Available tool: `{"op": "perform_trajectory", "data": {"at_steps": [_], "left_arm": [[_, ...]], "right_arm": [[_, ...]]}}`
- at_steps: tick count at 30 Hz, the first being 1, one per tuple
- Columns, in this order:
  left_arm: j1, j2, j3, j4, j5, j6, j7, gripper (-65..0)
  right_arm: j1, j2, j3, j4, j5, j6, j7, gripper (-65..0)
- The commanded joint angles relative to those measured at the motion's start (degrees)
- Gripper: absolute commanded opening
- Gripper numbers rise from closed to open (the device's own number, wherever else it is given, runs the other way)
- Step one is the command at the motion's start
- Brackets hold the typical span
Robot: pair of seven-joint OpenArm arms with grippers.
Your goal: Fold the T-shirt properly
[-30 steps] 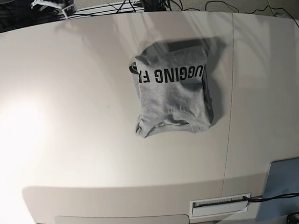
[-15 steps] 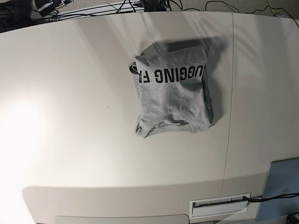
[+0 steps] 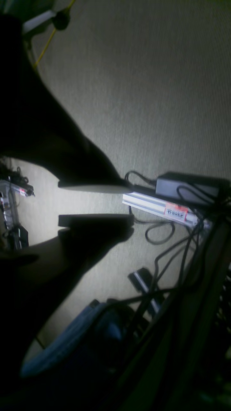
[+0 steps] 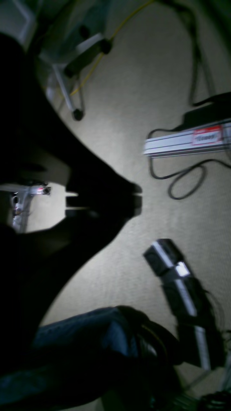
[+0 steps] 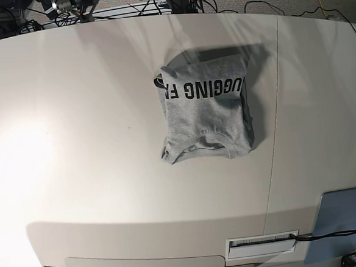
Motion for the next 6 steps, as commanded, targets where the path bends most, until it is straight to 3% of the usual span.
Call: {"op": "perform_trajectory", "data": {"at_steps": [1, 6], "left_arm": [[0.1, 0.0, 0.0, -1.0, 0.3, 0.2, -0.4, -51.8], [-1.5, 0.7, 0.0, -4.7, 0.3, 0.0, -4.0, -51.8]], "right_arm": [[-0.2, 0.5, 0.1, -0.7, 0.1, 0.6, 0.1, -65.0], [-0.2, 0.5, 0.1, -0.9, 0.1, 1.0, 1.9, -65.0]]}}
